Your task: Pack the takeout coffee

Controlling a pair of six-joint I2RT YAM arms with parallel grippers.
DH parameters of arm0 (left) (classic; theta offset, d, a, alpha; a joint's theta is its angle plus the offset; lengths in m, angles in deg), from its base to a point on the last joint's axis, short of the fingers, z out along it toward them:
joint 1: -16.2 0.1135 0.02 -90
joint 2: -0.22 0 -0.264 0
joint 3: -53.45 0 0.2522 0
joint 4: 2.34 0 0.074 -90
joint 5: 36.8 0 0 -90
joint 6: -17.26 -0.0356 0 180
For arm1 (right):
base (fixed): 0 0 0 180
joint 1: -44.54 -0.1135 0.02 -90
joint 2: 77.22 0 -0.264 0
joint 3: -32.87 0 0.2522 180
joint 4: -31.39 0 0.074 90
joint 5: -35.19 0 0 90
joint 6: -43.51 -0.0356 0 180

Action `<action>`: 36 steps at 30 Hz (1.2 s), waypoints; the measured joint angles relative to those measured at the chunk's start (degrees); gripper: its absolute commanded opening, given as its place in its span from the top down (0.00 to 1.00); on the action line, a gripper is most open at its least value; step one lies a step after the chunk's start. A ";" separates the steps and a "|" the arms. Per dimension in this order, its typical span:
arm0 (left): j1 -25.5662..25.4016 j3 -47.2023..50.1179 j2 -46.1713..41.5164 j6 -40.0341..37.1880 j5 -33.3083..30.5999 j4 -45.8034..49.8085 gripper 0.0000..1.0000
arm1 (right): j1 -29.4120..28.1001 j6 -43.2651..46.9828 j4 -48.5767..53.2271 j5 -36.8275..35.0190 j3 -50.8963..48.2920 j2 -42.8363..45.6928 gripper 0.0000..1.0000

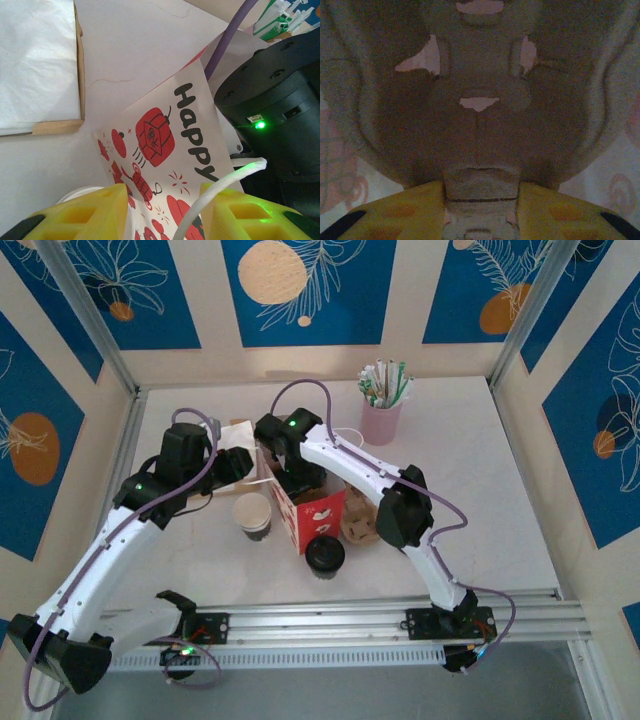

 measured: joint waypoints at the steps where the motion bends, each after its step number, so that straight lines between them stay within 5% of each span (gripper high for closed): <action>1: 0.00 0.00 -0.02 0.00 0.00 0.00 0.58 | 0.00 0.00 0.02 0.00 0.00 0.00 0.55; 36: 0.02 0.09 -0.22 0.17 -0.02 -0.02 0.58 | 0.00 0.02 2.67 0.17 5.53 3.21 0.27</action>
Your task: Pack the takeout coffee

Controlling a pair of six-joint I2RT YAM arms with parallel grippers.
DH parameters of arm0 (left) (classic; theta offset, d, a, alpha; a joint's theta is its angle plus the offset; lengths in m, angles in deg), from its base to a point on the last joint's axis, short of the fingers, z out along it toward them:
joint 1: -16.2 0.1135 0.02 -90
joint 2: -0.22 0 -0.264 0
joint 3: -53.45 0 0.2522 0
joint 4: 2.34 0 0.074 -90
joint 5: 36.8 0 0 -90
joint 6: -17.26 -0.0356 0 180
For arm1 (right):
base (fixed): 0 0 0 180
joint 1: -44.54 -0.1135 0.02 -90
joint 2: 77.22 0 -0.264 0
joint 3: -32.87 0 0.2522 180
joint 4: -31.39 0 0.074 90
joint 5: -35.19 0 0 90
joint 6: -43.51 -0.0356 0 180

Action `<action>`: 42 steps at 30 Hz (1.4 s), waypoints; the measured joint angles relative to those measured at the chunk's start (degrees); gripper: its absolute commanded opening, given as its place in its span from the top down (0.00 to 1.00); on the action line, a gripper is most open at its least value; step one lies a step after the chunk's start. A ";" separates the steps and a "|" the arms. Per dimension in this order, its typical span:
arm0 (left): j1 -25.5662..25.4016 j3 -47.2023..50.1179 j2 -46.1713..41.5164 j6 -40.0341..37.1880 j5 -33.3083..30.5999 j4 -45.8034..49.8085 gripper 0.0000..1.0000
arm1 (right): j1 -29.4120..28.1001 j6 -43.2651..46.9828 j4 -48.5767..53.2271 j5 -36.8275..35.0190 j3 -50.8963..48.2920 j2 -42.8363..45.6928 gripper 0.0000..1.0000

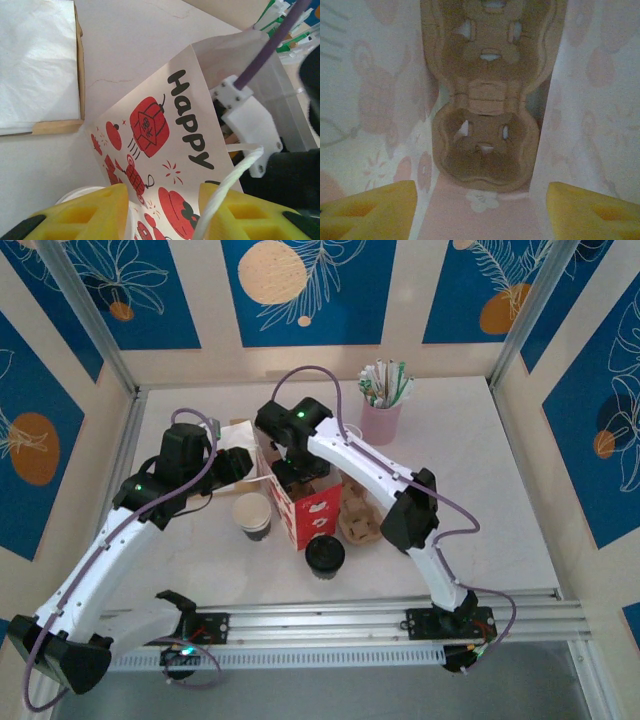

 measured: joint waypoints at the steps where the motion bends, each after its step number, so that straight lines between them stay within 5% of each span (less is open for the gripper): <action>1: 0.00 0.00 0.00 0.00 0.00 0.00 0.58 | 0.00 -0.02 -0.04 0.02 0.13 0.39 0.26; 32: 0.09 -2.60 -2.89 0.42 -0.04 -0.31 0.01 | 0.09 0.85 -6.95 4.13 -0.92 11.72 0.14; 42: 0.09 -5.14 -7.41 0.70 -1.51 0.94 0.00 | 0.17 1.53 -12.31 4.74 -5.60 17.90 0.07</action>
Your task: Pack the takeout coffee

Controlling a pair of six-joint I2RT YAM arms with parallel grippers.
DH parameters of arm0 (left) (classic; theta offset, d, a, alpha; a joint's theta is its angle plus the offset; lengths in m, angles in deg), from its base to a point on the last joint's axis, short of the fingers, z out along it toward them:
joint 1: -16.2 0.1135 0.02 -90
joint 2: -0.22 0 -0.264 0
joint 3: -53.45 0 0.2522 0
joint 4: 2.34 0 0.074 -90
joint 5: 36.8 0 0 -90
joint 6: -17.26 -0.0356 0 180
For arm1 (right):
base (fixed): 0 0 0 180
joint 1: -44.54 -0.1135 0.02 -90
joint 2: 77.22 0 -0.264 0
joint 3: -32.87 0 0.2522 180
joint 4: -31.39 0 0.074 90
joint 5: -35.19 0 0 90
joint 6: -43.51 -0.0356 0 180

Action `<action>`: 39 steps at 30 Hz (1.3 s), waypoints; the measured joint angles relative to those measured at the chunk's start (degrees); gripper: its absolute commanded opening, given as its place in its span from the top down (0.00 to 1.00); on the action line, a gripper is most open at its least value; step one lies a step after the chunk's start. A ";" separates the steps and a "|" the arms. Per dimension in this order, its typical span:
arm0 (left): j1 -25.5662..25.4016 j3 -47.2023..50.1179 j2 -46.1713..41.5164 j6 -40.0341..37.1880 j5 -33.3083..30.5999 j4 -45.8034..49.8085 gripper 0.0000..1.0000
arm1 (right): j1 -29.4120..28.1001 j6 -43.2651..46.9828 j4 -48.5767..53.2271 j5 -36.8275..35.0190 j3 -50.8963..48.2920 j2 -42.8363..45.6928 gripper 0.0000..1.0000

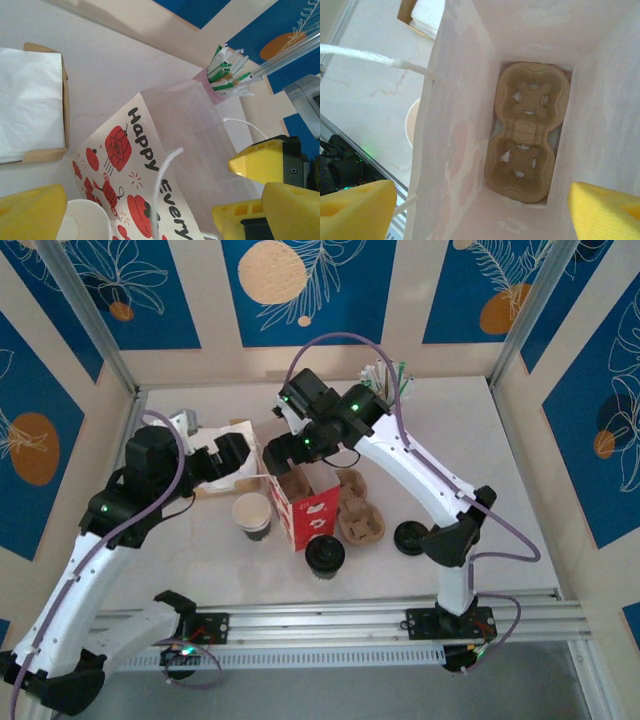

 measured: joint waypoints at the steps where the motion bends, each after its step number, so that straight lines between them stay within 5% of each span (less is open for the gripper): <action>1: 0.00 -0.07 -0.44 0.00 -0.11 0.00 0.00 | 0.00 0.02 -0.44 0.02 -0.37 0.42 0.05; 17: 0.02 -0.98 -9.86 0.00 -2.93 1.75 0.00 | -0.02 0.22 -9.57 0.50 -9.81 14.14 0.01; 32: 0.04 2.56 -15.30 0.20 -1.05 6.75 0.00 | -0.15 -0.31 -22.29 -0.04 -41.22 39.89 0.01; 39: 0.07 11.47 -17.62 0.33 3.56 6.91 0.06 | 1.11 -1.44 -27.71 6.32 -56.43 49.92 0.00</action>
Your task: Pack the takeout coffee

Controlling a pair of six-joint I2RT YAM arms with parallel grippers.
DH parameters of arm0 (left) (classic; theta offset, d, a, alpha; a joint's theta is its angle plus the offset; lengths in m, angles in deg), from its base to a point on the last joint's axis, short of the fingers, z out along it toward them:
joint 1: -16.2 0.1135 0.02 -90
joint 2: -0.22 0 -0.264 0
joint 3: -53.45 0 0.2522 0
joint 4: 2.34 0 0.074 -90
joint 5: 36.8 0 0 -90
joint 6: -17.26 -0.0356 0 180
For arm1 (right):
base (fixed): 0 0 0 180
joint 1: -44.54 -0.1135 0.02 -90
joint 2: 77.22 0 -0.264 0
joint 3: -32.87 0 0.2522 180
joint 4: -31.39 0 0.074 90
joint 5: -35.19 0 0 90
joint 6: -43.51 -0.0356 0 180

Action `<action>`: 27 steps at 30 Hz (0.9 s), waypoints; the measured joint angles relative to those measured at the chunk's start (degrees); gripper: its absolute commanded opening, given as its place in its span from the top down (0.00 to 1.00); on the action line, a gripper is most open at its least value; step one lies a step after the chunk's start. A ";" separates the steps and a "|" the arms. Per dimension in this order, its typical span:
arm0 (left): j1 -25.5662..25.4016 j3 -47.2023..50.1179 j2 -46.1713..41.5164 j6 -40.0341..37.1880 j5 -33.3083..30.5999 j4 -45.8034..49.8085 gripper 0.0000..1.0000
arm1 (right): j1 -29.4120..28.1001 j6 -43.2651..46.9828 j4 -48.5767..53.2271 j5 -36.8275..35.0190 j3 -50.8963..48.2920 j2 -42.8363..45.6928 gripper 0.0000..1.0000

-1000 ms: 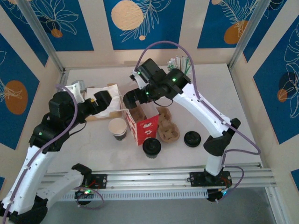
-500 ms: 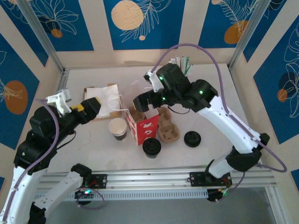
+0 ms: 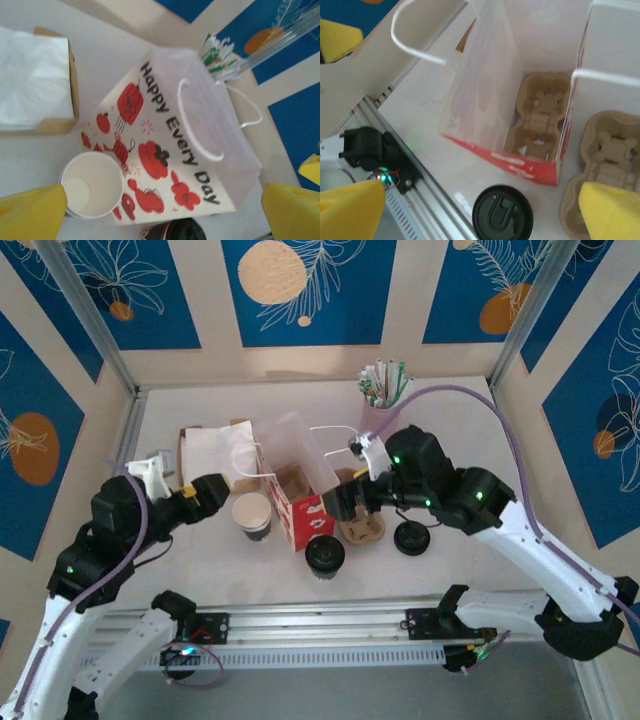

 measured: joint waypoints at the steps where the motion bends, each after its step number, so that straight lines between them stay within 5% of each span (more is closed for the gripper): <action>1: 0.00 1.51 -0.55 0.22 0.50 -0.09 0.09 | 0.33 -0.22 -0.79 0.92 -2.12 1.05 0.01; 9: 0.07 14.47 -1.92 2.19 3.85 -6.32 0.48 | 1.53 -0.28 -6.47 2.23 -14.25 3.89 0.21; 17: 0.07 21.16 7.10 5.07 5.64 -17.81 0.63 | 1.60 -0.79 -14.36 0.52 -22.80 2.93 0.42; 21: 0.09 21.24 13.35 5.64 6.82 -24.81 0.74 | 1.60 -0.55 -17.38 -0.33 -22.88 0.98 0.47; 27: 0.09 21.24 22.91 6.10 8.09 -34.34 0.77 | 1.97 -0.50 -22.21 -0.96 -23.82 -0.09 0.54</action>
